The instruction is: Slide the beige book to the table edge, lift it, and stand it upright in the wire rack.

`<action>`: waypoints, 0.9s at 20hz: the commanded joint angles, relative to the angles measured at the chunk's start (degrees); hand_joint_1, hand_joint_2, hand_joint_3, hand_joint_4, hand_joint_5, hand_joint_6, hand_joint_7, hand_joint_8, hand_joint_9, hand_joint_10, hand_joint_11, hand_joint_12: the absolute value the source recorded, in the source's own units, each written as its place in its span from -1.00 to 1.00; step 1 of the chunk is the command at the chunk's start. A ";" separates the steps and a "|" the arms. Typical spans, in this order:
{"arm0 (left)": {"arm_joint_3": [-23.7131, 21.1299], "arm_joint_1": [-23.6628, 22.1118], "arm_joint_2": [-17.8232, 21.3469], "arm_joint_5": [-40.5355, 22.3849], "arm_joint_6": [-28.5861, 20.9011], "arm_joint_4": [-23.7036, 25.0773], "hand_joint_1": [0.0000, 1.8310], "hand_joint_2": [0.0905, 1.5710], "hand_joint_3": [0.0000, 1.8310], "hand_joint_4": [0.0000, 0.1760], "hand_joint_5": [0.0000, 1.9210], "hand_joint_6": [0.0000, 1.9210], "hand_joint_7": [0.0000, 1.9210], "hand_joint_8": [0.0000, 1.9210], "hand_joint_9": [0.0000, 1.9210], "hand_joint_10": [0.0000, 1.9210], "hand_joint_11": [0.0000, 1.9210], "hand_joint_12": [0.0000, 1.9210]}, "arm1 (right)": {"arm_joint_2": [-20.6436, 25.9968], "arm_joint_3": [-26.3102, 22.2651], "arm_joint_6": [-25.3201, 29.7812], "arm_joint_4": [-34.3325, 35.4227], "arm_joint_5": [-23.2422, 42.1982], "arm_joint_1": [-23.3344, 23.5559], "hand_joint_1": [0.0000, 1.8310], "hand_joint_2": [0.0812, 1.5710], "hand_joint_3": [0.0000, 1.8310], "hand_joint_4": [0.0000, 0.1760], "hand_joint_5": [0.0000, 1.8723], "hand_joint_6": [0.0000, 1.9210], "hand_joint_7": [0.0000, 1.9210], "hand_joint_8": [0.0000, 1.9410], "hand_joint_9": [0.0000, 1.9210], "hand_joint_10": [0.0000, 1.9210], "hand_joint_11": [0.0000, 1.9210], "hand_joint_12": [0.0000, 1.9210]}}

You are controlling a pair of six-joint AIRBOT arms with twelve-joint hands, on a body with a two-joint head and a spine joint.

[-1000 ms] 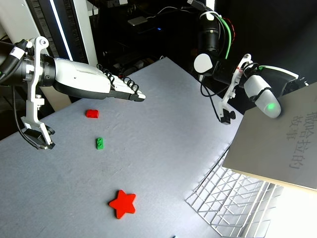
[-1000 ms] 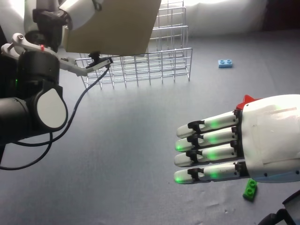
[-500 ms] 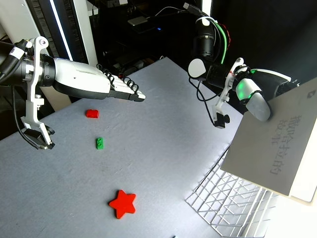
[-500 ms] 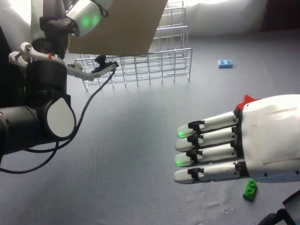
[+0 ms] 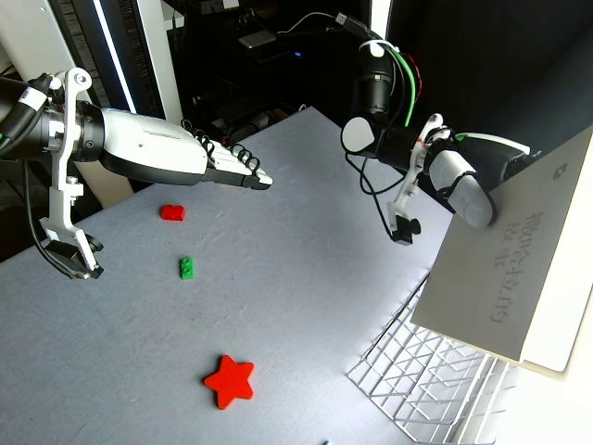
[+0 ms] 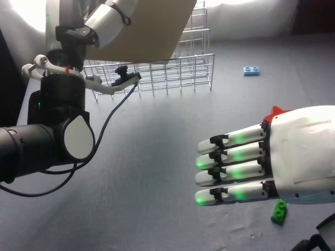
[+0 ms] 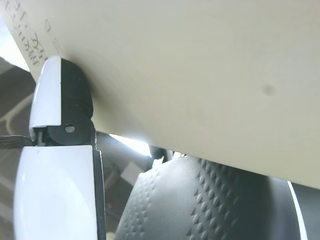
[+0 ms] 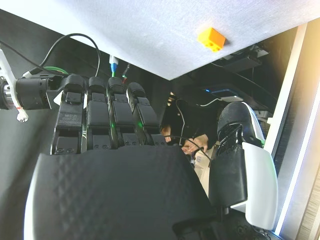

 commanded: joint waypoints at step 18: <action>6.46 -1.72 -5.51 -12.52 2.07 0.81 0.47 0.53 -1.00 -1.00 -0.22 0.25 -0.19 0.42 -0.28 0.60 -0.44 0.53 | 0.17 -0.20 0.10 2.70 0.28 0.46 -1.00 0.34 -1.00 -1.00 -1.00 -1.00 -1.00 -1.00 -1.00 -1.00 -1.00 -1.00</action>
